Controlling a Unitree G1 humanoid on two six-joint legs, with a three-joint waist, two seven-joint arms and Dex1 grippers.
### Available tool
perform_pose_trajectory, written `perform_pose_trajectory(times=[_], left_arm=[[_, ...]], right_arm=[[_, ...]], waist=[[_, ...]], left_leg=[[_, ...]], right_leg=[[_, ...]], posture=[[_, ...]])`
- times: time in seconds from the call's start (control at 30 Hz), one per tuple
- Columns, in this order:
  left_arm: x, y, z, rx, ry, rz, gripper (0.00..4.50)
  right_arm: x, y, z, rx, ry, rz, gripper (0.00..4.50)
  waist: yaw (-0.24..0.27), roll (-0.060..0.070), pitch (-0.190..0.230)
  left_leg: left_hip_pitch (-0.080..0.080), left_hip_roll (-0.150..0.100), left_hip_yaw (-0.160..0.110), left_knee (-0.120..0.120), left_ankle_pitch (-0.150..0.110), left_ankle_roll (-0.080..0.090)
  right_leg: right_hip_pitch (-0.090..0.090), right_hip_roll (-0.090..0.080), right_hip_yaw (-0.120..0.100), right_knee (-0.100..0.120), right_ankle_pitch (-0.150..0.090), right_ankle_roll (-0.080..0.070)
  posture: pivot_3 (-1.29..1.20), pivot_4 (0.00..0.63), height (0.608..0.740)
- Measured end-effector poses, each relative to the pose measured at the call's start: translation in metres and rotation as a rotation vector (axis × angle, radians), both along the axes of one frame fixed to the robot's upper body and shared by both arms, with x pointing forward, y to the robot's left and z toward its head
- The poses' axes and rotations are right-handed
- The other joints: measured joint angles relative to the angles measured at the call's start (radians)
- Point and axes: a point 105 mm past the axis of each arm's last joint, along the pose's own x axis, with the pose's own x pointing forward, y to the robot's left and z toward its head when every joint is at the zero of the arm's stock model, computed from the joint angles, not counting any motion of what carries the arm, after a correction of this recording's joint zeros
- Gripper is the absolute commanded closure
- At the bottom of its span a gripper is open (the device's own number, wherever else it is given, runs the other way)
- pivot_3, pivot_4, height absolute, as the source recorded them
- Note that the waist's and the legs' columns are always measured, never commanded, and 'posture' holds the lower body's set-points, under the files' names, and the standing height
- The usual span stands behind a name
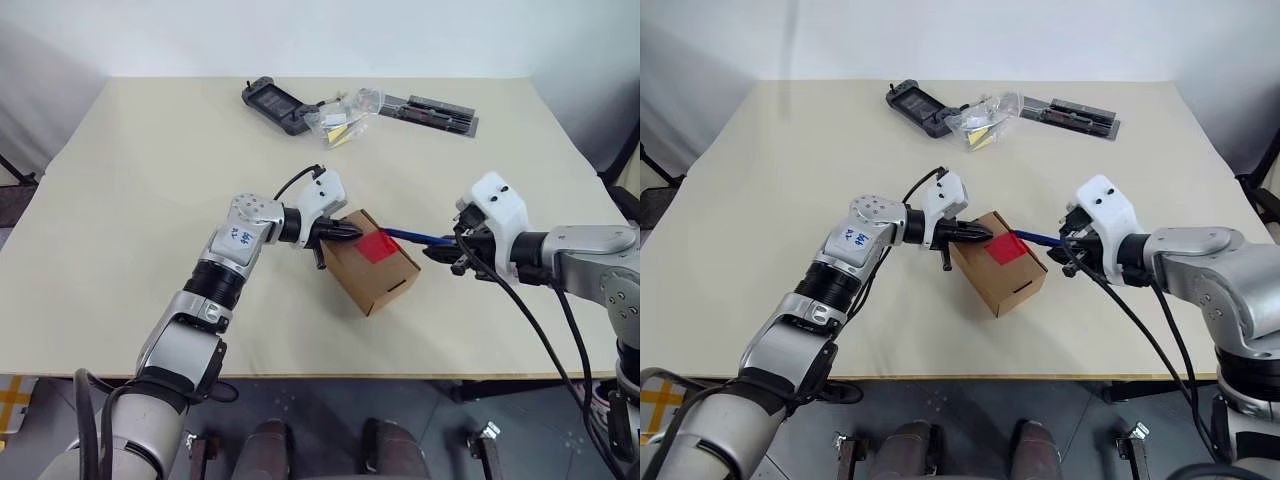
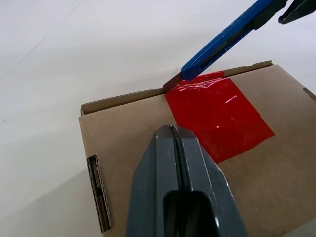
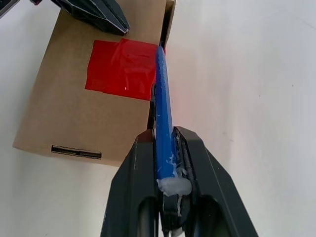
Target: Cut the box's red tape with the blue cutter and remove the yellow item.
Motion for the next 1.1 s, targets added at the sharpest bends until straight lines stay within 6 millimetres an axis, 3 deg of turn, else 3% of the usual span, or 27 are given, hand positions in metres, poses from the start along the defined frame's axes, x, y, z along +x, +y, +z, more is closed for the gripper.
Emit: perform_pose_trajectory(times=[0.6,0.87,1.1], left_arm=[[0.0,-0.001,0.0,-0.002,0.001,0.0,4.5],[0.0,-0.001,0.0,-0.002,0.002,0.0,4.5],[-0.002,-0.003,0.0,0.002,0.001,-0.01,4.5]], right_arm=[[-0.004,-0.004,-0.001,-0.008,0.032,-0.018,4.32],[0.004,0.003,-0.004,0.027,0.031,-0.021,4.32],[0.023,0.019,0.0,0.069,-0.004,-0.005,4.32]], waist=[[-0.002,0.0,0.0],[-0.005,0.0,0.0],[-0.006,0.0,0.0]], left_leg=[[0.0,0.0,0.0,0.001,0.0,0.0],[0.0,0.0,0.0,0.002,0.0,0.0],[0.0,0.0,0.001,0.002,0.0,0.0]], right_leg=[[0.0,0.0,0.0,0.0,0.0,0.0],[0.0,0.0,0.001,0.0,0.0,0.0],[-0.001,0.0,0.001,0.001,0.0,0.0]], posture=[[0.0,0.15,0.74],[0.0,0.15,0.74],[0.0,0.15,0.74]])
